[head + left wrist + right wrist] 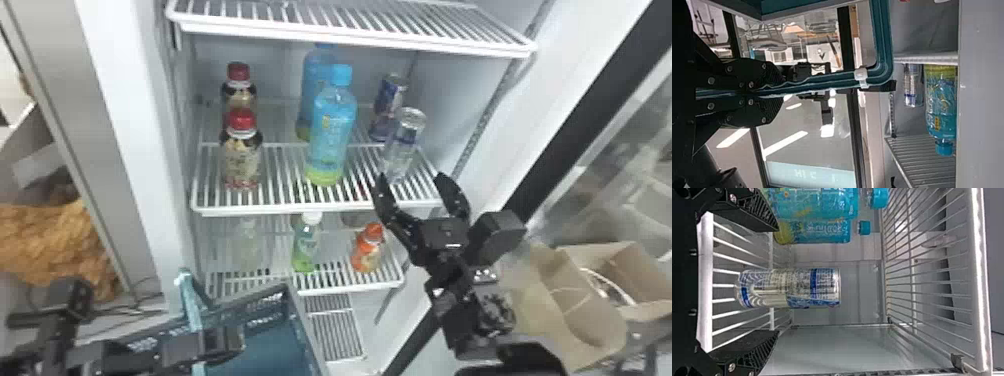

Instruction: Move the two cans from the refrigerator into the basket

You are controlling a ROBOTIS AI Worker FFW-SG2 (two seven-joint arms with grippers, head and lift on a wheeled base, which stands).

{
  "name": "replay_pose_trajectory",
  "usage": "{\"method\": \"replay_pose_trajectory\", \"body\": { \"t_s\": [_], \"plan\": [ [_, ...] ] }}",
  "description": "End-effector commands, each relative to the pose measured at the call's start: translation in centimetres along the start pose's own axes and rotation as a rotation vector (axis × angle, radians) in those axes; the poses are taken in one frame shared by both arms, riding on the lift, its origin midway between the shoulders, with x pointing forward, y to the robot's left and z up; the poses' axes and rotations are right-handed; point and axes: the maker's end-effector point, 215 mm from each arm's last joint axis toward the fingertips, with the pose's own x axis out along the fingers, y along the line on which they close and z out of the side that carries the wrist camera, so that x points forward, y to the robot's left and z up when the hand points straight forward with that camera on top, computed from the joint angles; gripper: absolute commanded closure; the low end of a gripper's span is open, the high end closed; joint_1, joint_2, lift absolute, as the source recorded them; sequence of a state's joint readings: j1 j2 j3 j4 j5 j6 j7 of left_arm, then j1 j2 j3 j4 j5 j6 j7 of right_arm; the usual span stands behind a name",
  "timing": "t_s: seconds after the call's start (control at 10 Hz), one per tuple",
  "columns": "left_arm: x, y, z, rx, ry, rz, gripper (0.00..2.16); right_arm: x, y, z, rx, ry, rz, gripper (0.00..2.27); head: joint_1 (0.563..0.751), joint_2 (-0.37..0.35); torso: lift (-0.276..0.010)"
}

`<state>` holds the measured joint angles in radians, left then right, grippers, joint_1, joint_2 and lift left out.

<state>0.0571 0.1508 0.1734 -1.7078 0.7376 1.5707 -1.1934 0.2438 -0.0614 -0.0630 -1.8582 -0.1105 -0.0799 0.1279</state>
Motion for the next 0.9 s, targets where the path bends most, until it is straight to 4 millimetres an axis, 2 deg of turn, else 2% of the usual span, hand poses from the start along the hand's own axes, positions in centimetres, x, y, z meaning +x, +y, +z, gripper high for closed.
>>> {"method": "replay_pose_trajectory", "body": {
  "t_s": [0.0,0.4,0.8],
  "plan": [
    [-0.1,0.1,0.0,-0.002,-0.002,0.001,1.19,0.5,-0.3,-0.1,0.003,0.009,-0.012,0.13,0.695,-0.238,-0.025],
    [-0.1,0.1,-0.1,-0.003,0.002,0.002,1.19,4.1,-1.0,-0.5,-0.003,0.019,-0.014,0.13,0.695,-0.238,-0.025],
    [0.0,0.0,0.0,0.002,0.01,0.005,1.19,6.8,-0.2,-0.5,-0.006,0.022,0.008,0.13,0.695,-0.218,-0.025]
  ]
}}
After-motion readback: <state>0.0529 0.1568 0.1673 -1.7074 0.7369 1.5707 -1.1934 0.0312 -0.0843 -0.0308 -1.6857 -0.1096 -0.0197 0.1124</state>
